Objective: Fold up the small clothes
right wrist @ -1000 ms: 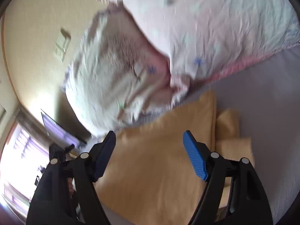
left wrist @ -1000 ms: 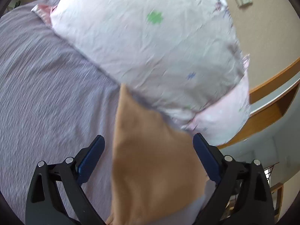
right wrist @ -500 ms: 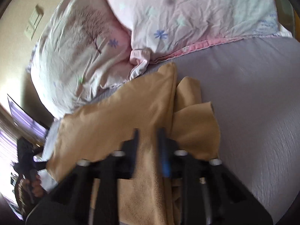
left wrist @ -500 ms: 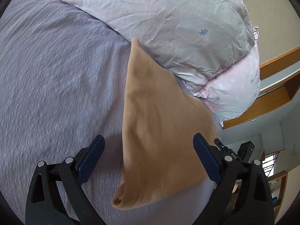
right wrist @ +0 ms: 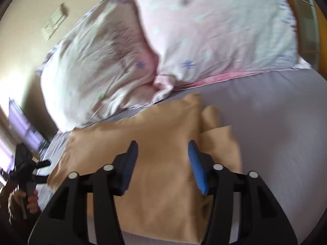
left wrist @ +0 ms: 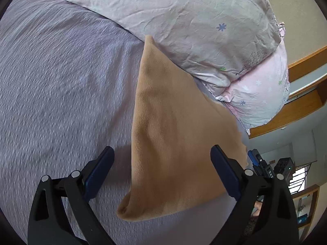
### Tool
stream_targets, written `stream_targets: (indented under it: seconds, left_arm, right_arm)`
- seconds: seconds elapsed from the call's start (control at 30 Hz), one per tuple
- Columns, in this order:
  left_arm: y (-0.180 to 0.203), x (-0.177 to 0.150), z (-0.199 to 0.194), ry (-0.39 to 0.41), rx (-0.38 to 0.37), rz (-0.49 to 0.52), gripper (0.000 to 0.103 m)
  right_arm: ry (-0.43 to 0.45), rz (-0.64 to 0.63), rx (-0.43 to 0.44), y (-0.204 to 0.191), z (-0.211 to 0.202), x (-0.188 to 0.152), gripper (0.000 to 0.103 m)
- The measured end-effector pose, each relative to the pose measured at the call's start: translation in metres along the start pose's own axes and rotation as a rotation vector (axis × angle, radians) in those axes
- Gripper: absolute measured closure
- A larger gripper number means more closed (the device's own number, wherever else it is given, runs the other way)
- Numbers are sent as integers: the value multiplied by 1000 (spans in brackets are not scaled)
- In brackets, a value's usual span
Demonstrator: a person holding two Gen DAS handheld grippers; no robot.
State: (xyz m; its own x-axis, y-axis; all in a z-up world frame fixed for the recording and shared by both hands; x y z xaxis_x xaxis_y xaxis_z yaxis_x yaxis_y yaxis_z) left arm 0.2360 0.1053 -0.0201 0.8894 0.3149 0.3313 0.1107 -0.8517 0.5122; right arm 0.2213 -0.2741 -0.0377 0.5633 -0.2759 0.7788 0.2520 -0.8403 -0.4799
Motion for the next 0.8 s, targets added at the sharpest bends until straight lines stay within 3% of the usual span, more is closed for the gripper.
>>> stream_targets:
  seconds: [0.07,0.13,0.17,0.2,0.23,0.3,0.37,0.43,0.6,0.73,0.8]
  left_arm:
    - [2,-2,0,6,21,0,7]
    - [3,-5,0,29,53,-15,12]
    - [4,-6,1,29,67,-20,31]
    - [4,-10,8,-19,34,-39,78]
    - [0,-13,16,-68,-12,-98,82]
    - [-2,-11,15,-62,-38,-125,88]
    - [3,-6,5,-35,-110,-155,90]
    - [26,1,-11,12,-148,-106,90]
    - [148,5,-32,58,-288,124,91]
    - [268,-38,19,-61,-407,312,92]
    - [308,-69,63,-158,-403,383,91]
  right_arm:
    - [-70,31,1,10,19,-10,50]
    - [-20,35,47,11,16,-11,46]
    - [0,54,92,11,12,-10,40]
    - [36,86,147,14,5,-7,38]
    - [76,108,185,17,-4,-5,36]
    - [162,138,213,23,-23,-2,33]
    - [246,185,246,33,-44,-1,31]
    - [325,230,272,46,-64,0,30]
    - [415,274,270,63,-104,-3,28]
    - [404,282,230,71,-112,-10,28]
    - [377,303,200,80,-109,-14,28]
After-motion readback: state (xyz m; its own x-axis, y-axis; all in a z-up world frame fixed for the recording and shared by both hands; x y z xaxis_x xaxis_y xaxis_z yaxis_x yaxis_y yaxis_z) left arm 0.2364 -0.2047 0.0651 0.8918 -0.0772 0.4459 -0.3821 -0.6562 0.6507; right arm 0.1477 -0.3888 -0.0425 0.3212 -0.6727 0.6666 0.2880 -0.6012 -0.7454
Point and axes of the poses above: each gripper's, at about its wrist camera, not at the fingertips, and z roughly the way its jaws point, y to its right, x to its top, the point moved 5 cm from there along z, roughly the way its jaws point, and after that the axes turned 12 degrees about x, right-handed, at the moved point
